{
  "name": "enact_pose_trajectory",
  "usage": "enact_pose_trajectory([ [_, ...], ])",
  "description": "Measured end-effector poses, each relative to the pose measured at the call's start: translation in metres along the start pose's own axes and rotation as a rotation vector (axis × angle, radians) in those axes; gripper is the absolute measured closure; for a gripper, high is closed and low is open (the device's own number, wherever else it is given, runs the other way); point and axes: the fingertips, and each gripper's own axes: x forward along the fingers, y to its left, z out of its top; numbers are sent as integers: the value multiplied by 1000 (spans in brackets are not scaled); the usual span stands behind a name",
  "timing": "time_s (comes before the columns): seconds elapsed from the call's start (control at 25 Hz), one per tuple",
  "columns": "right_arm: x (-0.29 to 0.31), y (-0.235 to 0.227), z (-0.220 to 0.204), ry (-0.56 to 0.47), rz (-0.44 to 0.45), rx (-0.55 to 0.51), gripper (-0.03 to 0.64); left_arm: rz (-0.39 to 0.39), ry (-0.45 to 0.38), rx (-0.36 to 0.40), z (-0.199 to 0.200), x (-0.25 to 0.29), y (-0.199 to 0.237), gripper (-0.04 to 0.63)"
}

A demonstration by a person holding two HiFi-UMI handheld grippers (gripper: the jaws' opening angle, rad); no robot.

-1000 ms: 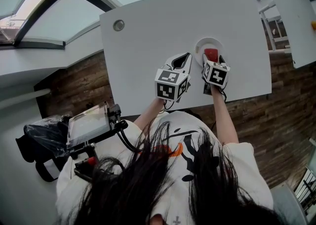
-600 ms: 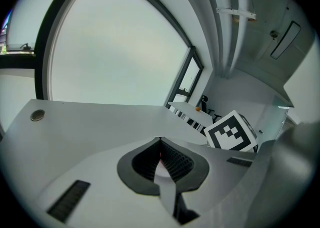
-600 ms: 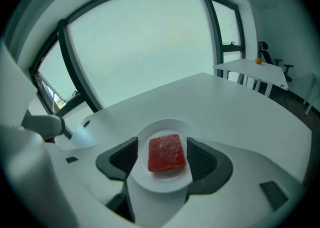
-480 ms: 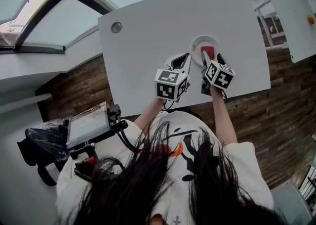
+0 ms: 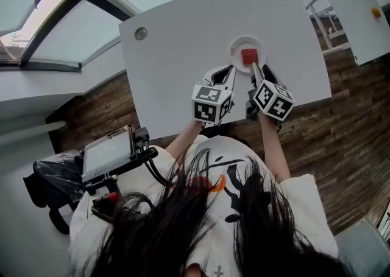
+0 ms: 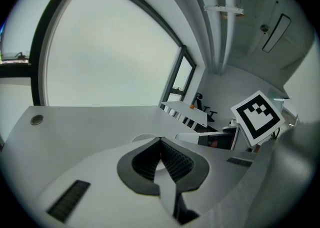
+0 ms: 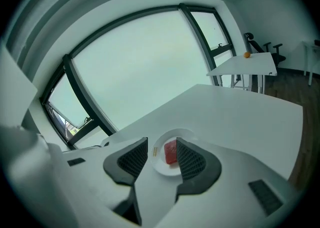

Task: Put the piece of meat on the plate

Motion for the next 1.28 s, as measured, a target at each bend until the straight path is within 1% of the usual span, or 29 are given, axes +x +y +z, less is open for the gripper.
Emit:
enact_pose_trajectory([
  [0.28,-6,14,-8,5,52,57,431,6,9,11,-4,-1,3,590],
  [0.4,-12,11,-22,34,40,79,431,9,35,-1,-15,-4,2,591],
  [0.6,-6,15,-38,94,50,93,431,27,70,-37,-26,-4,11,590],
  [0.76,-11,19,-35,78,51,109,431,15,64,-32,-22,-4,7,589],
  [0.88,-20,25,-43,84,68,124,431,35,75,-42,-31,-15,7,591],
  [1.04,-16,30,-57,117,85,146,431,59,104,-43,-41,-22,15,591],
  [1.28,-5,33,-76,169,117,218,431,103,140,-44,-52,-31,27,589],
])
